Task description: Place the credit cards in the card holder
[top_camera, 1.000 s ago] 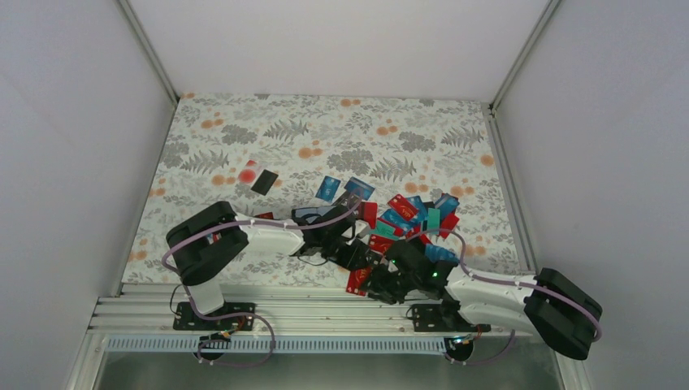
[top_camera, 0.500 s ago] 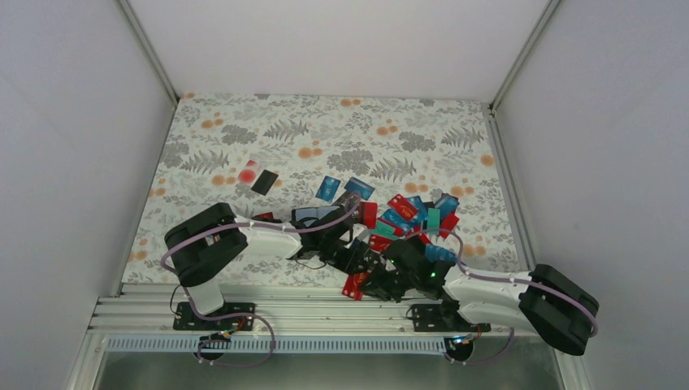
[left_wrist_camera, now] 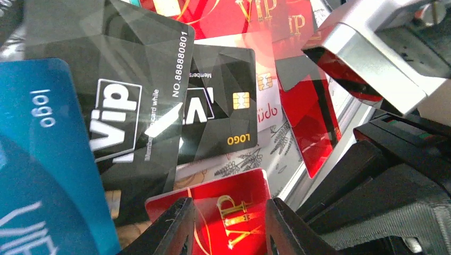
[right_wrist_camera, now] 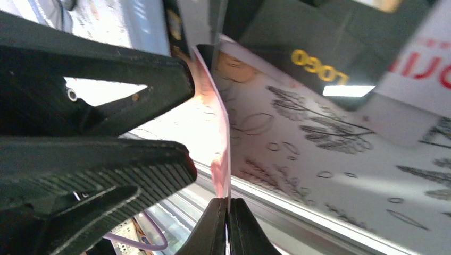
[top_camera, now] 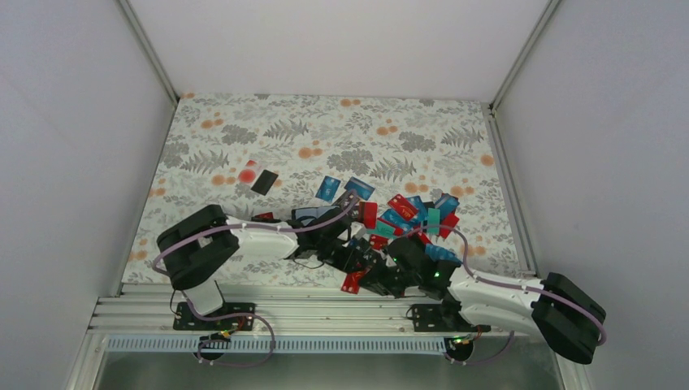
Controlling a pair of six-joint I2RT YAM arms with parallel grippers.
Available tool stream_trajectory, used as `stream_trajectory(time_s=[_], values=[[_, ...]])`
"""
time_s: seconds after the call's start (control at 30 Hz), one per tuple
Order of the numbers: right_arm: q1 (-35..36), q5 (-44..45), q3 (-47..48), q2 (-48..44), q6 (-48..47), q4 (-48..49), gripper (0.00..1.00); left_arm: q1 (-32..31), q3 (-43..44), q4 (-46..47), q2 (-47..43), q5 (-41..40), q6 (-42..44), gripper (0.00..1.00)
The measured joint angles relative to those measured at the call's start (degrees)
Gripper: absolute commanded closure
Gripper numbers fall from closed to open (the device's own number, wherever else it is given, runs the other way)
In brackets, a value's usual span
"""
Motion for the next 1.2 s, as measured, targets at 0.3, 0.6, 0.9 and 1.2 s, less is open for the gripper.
stream_trajectory(time_s=[0.3, 0.6, 0.9, 1.2], values=[[-1.99, 2.91, 6.95, -1.14, -5.79, -7.76, 0.96, 1.03, 5.66, -11.74, -14.45, -7.96, 0.31, 0.54], [-10.69, 0.66, 20.17, 2.27, -20.22, -13.09, 0.96, 10.78, 4.09, -19.43, -26.62, -12.9, 2.05, 0.54], [-18.71, -6.99, 33.62, 20.26, -35.5, -12.63, 0.96, 22.12, -0.7, -25.53, -28.83, -17.2, 4.15, 0.56], [-20.28, -13.25, 42.97, 36.5, -45.03, -12.59, 0.96, 30.67, -5.79, -24.79, -24.85, -17.46, 5.42, 0.61]])
